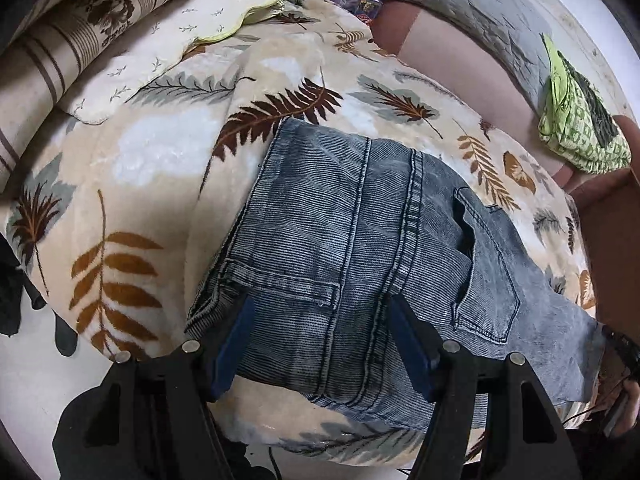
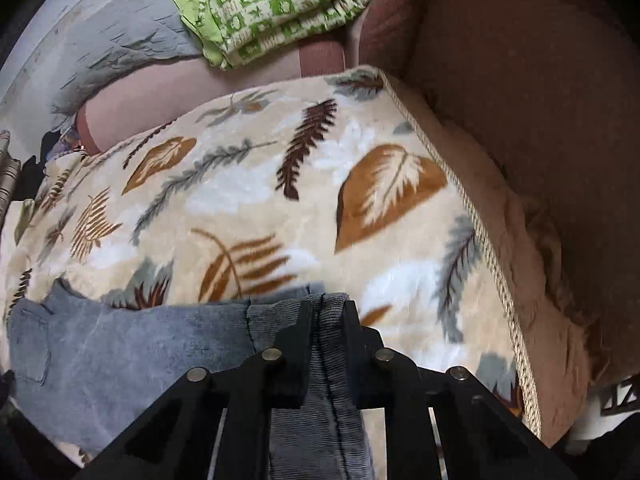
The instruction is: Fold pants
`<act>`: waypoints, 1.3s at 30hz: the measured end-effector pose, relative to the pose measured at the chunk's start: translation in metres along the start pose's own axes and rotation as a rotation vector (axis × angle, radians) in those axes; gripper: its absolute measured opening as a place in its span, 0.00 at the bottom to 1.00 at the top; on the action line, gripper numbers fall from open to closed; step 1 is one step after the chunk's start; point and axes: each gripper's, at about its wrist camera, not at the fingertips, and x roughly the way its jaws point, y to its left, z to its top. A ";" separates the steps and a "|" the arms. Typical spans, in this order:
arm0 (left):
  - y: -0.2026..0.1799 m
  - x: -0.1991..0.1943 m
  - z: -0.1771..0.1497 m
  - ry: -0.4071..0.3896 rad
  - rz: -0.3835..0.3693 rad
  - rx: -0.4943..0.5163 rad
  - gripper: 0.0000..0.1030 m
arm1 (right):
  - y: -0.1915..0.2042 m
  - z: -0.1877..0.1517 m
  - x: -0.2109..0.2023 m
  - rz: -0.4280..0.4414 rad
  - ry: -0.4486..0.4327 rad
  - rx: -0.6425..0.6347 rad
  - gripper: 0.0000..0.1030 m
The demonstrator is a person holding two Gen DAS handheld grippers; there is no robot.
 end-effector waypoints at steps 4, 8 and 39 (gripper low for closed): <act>-0.003 -0.008 -0.003 0.004 -0.003 -0.007 0.67 | -0.008 -0.011 0.057 -0.047 0.164 0.018 0.36; 0.016 -0.026 -0.003 -0.035 -0.031 -0.102 0.67 | -0.017 -0.026 0.018 -0.064 0.012 0.063 0.58; 0.020 -0.069 0.000 -0.221 0.009 -0.368 0.02 | 0.058 -0.094 0.023 0.338 0.106 -0.002 0.71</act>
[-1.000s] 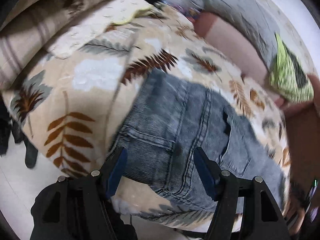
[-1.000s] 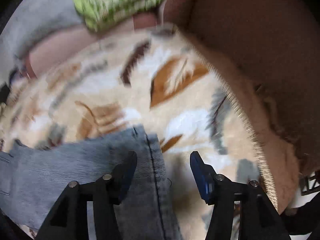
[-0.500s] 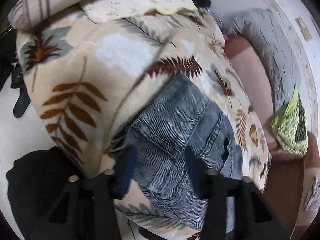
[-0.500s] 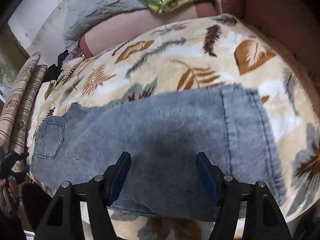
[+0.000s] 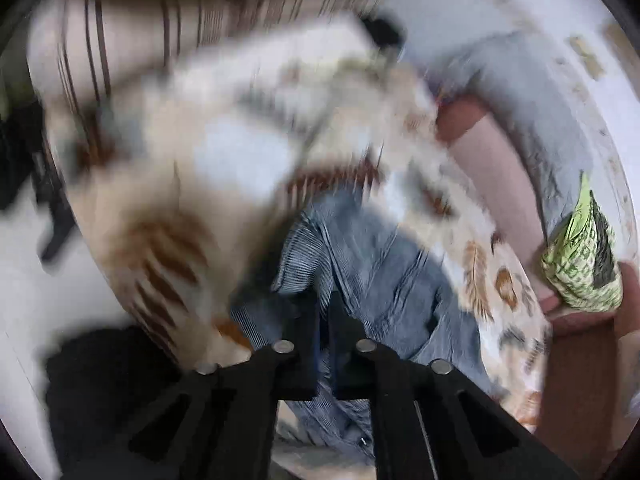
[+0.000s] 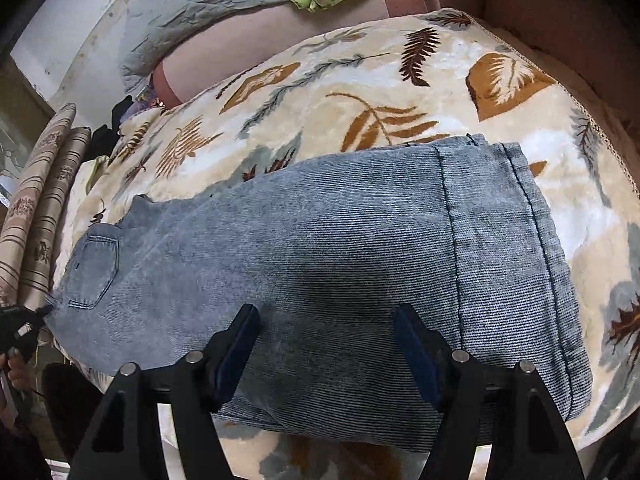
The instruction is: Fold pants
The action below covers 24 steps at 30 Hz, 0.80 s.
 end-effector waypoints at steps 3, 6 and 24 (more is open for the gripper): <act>-0.014 -0.014 -0.006 -0.091 0.084 0.157 0.06 | 0.001 0.000 0.001 -0.008 0.005 -0.013 0.72; -0.001 0.039 -0.014 0.117 0.172 0.180 0.10 | 0.009 0.001 0.004 -0.029 0.020 -0.045 0.78; -0.058 0.059 -0.024 -0.002 0.133 0.437 0.69 | 0.235 0.102 0.070 0.151 0.087 -0.464 0.72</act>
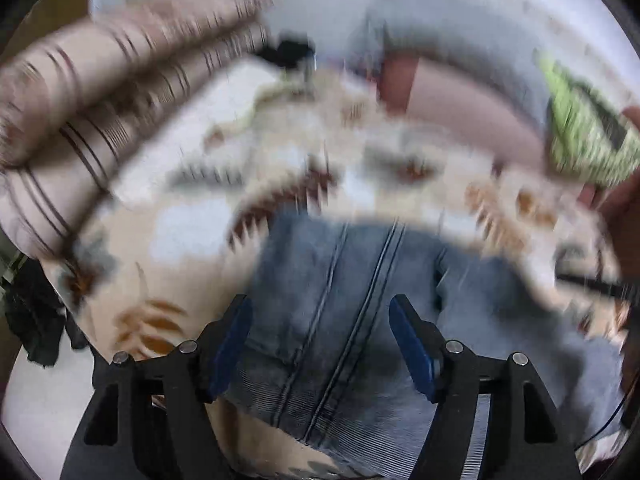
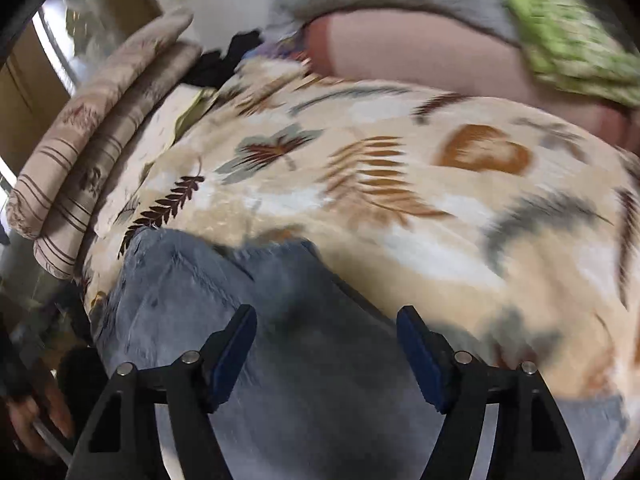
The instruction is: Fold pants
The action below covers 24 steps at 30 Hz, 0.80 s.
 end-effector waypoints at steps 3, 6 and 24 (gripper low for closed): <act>0.010 0.030 -0.013 0.072 -0.013 -0.023 0.72 | 0.025 0.023 0.049 -0.025 0.079 -0.080 0.68; 0.009 0.029 -0.016 0.037 -0.015 -0.002 0.76 | 0.031 0.026 0.089 -0.060 0.176 -0.115 0.31; 0.006 0.030 -0.024 -0.029 0.003 0.044 0.80 | 0.013 0.002 0.041 -0.086 -0.004 0.034 0.42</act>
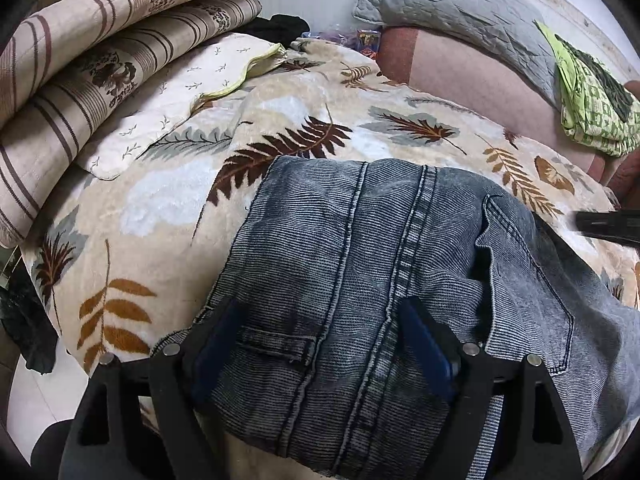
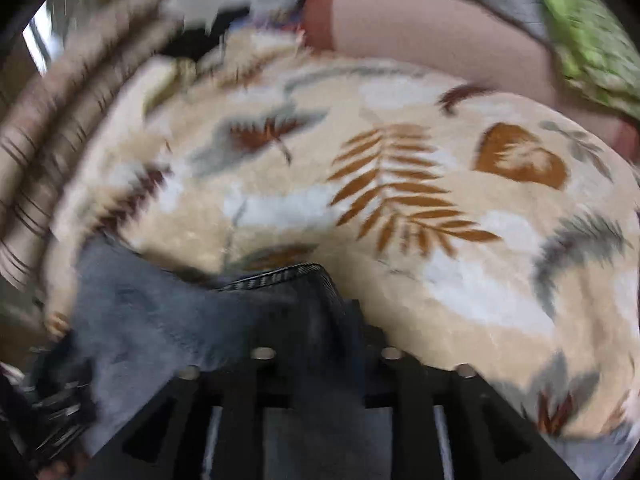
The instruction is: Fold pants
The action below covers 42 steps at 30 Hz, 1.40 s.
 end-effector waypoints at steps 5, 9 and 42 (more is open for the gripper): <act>-0.002 -0.001 -0.001 -0.008 0.019 0.003 0.81 | -0.055 -0.067 -0.083 0.147 -0.116 0.237 0.71; -0.003 -0.001 -0.001 -0.014 0.022 0.003 0.81 | -0.115 -0.134 -0.122 0.194 -0.138 0.443 0.71; -0.004 0.001 0.000 -0.038 0.047 -0.012 0.87 | -0.290 -0.245 -0.229 -0.109 -0.237 0.869 0.60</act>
